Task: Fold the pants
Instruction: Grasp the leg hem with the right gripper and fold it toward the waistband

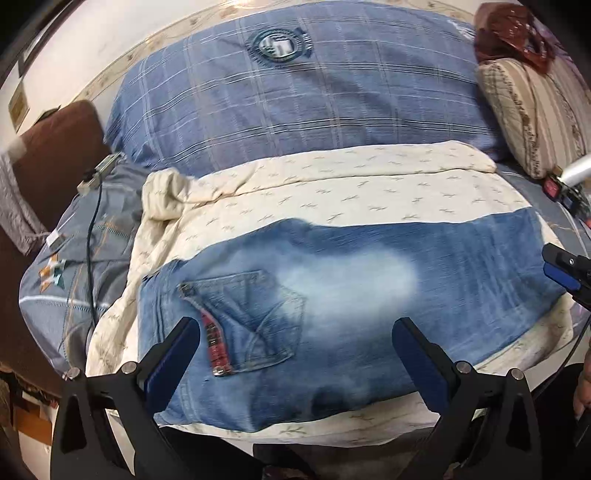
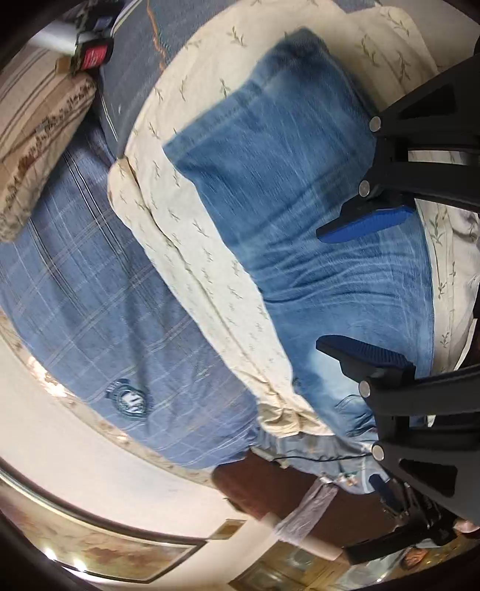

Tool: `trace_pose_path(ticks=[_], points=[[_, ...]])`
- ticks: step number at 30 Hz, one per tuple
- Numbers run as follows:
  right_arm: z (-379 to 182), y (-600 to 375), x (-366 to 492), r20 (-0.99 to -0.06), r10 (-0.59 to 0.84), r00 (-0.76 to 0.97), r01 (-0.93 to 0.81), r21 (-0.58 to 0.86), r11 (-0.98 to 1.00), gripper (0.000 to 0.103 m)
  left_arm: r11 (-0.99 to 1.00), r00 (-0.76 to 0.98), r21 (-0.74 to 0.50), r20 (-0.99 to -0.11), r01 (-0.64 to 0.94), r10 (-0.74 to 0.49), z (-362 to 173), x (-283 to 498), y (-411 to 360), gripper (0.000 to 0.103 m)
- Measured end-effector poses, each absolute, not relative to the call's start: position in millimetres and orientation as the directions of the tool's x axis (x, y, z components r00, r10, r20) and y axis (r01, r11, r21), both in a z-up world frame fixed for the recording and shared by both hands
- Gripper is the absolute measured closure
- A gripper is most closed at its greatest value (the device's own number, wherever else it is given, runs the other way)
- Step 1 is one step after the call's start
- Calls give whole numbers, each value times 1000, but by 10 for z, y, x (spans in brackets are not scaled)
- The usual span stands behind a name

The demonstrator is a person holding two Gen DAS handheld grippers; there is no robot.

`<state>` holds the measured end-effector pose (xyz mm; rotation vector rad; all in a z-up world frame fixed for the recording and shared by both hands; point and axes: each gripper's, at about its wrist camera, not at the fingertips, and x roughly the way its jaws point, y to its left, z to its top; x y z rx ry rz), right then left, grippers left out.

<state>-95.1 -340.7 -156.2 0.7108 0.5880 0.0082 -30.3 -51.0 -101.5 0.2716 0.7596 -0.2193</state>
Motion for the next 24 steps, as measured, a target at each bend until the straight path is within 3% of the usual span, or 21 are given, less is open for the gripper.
trace_pose_path(ticks=[6, 14, 24], points=[[-1556, -3592, -1104, -493, 167, 854, 219, 632, 744, 45, 928, 711, 176, -693, 330, -121, -975, -403, -759, 0], [-1709, -3716, -1105, -582, 141, 801, 305, 600, 740, 45, 908, 676, 192, -726, 373, -124, -1131, -384, -947, 0], [-1940, -4450, -1559, -467, 151, 871, 350, 807, 475, 45, 890, 586, 204, -806, 408, -84, -1602, -205, -1026, 0]])
